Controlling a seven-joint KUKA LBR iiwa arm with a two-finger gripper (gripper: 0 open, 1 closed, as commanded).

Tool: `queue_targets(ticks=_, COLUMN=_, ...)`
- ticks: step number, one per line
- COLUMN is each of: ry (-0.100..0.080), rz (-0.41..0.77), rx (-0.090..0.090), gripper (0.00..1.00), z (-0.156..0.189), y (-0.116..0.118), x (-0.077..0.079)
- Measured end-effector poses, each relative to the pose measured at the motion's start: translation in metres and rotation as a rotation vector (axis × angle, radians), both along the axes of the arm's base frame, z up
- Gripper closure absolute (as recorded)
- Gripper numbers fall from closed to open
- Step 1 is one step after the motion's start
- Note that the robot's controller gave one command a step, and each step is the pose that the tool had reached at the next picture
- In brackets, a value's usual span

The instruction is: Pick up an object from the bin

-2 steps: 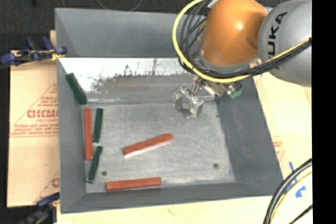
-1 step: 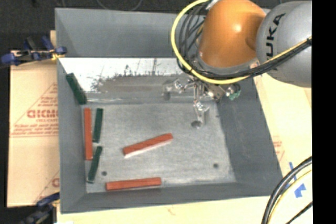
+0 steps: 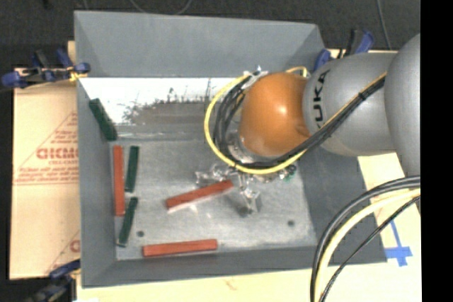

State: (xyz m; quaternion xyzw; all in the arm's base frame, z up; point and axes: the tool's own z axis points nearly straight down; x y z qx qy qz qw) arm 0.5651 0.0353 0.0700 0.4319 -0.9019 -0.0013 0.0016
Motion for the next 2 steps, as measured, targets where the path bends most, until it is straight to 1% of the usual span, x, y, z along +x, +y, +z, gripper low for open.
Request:
queue_targets(ticks=1, ry=-0.009, rz=0.001, rx=0.000, gripper=1.00, z=0.004, y=0.000, x=0.003)
queue_targets(ticks=2, ry=-0.015, rz=0.061, rx=-0.001, gripper=1.00, z=0.135, y=-0.022, x=-0.013)
